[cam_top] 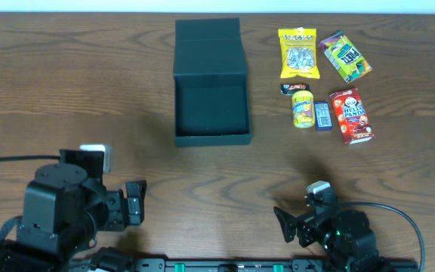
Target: Pack container
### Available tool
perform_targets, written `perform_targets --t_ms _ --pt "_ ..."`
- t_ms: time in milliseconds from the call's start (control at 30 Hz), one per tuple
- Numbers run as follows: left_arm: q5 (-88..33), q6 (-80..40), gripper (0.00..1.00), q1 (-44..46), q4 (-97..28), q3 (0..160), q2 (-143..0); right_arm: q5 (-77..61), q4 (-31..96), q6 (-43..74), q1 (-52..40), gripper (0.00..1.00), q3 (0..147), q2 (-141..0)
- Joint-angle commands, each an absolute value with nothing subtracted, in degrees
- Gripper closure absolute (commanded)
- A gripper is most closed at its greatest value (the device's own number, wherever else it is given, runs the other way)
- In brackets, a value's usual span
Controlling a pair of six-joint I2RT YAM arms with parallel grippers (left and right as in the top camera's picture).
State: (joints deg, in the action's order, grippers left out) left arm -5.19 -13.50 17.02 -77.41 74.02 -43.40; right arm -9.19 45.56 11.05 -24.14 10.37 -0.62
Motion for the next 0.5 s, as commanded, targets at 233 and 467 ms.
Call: perform_targets --t_ms 233,467 --pt "-5.41 -13.72 0.05 16.93 -77.58 72.99 -43.09 -9.21 45.67 10.2 -24.45 0.01 10.07 -0.32" --pt "-4.86 -13.72 0.05 16.93 -77.28 73.01 -43.09 -7.46 45.65 10.17 -24.45 0.01 10.07 -0.32"
